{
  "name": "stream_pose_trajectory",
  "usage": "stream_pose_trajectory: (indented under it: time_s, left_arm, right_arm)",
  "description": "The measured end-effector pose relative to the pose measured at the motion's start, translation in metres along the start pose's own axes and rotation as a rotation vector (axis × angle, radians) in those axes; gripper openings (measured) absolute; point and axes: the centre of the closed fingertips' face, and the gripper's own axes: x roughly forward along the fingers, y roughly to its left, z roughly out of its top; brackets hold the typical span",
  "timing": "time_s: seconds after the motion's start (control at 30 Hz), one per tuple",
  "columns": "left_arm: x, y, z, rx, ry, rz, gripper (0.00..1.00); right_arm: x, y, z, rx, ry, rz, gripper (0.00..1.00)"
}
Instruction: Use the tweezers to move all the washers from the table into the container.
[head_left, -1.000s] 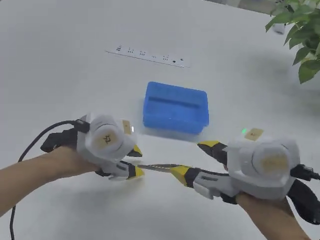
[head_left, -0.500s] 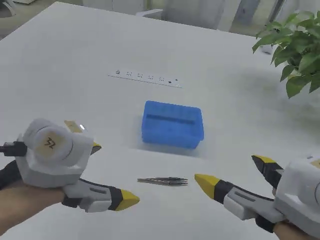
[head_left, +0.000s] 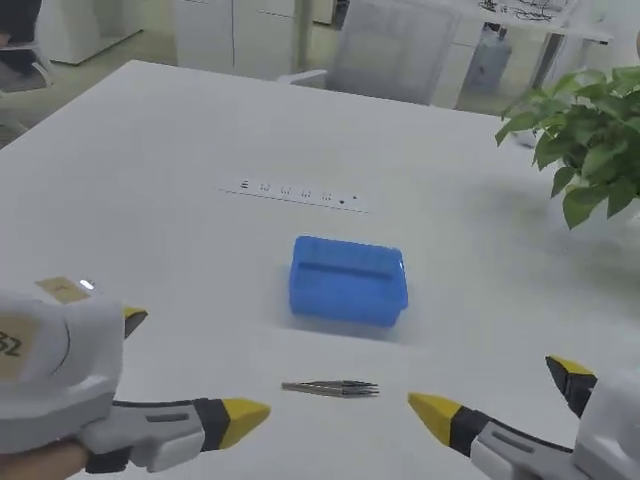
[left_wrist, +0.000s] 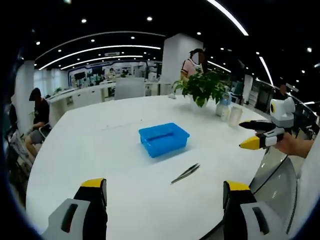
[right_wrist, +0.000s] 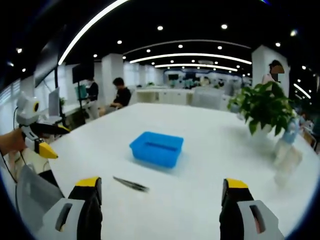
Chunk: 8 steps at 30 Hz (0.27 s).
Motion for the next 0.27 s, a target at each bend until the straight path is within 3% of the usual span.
stream_pose_trajectory:
  time_s: [0.27]
  left_arm:
    - [-0.0035, -0.0005, -0.0027, -0.008, -0.007, 0.042, 0.99]
  right_arm:
    - [-0.0044, 0.0005, -0.0038, 0.007, 0.007, 0.000, 0.99]
